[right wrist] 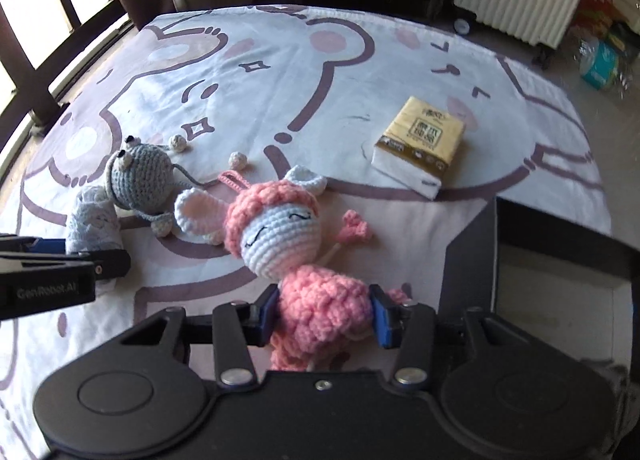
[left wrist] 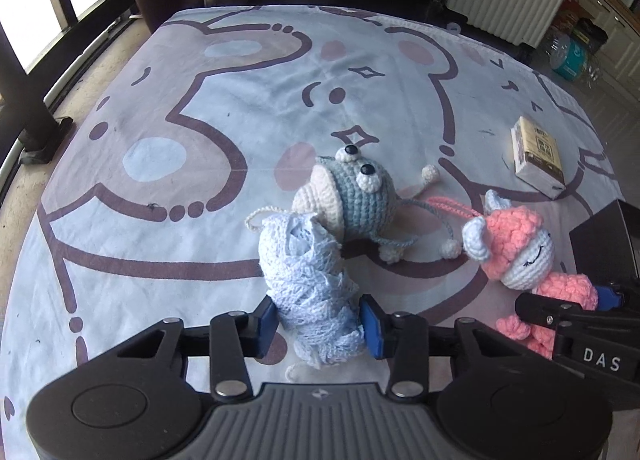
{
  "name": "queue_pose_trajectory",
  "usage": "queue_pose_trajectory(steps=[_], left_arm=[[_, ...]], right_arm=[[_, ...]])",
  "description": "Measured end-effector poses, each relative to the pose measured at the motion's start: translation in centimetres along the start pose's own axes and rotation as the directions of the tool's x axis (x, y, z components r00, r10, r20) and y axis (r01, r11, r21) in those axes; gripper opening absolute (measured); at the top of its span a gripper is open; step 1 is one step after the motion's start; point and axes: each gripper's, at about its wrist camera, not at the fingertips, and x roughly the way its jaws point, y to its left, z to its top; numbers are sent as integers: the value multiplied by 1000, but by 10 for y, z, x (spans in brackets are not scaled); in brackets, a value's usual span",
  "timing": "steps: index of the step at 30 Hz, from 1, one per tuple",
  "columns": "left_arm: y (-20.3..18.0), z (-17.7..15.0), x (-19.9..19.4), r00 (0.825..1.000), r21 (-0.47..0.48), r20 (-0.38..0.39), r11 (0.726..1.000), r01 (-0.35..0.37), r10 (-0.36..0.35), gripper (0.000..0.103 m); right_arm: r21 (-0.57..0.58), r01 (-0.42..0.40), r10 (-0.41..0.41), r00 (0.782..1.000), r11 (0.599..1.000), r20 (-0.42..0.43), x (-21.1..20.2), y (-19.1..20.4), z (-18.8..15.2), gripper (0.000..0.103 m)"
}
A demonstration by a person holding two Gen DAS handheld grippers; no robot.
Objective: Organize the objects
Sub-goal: 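Close the left gripper on the white doll while the right gripper closes on the pink bunny, then lift the white doll with the left gripper while the right gripper lifts the pink bunny toward the box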
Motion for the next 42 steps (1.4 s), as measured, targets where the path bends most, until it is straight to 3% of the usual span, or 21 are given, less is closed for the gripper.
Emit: queue_pose_trajectory(steps=[8, 14, 17, 20, 31, 36, 42], left_arm=[[1, -10, -6, 998, 165, -29, 985, 52, -48, 42], [7, -19, -10, 994, 232, -58, 967, 103, -92, 42], [9, -21, -12, 992, 253, -71, 960, 120, -105, 42], [11, -27, -15, 984, 282, -99, 945, 168, -145, 42], [28, -44, -24, 972, 357, -156, 907, 222, -176, 42], [28, -47, -26, 972, 384, -166, 897, 218, -165, 43], [34, -43, -23, 965, 307, -175, 921, 241, -194, 44]], right_arm=[[189, -27, 48, 993, 982, -107, -20, 1, -32, 48], [259, -96, 146, 973, 961, -181, -31, 12, -54, 49], [224, -166, 215, 952, 960, -219, -34, 27, -63, 54], [178, -198, 236, 946, 964, -221, -39, 38, -68, 55], [41, -232, 235, 962, 972, -139, -62, 30, -56, 54], [-120, -246, 229, 964, 962, -135, -54, 39, -45, 48], [-168, -360, 319, 920, 918, -227, -41, 53, -52, 46]])
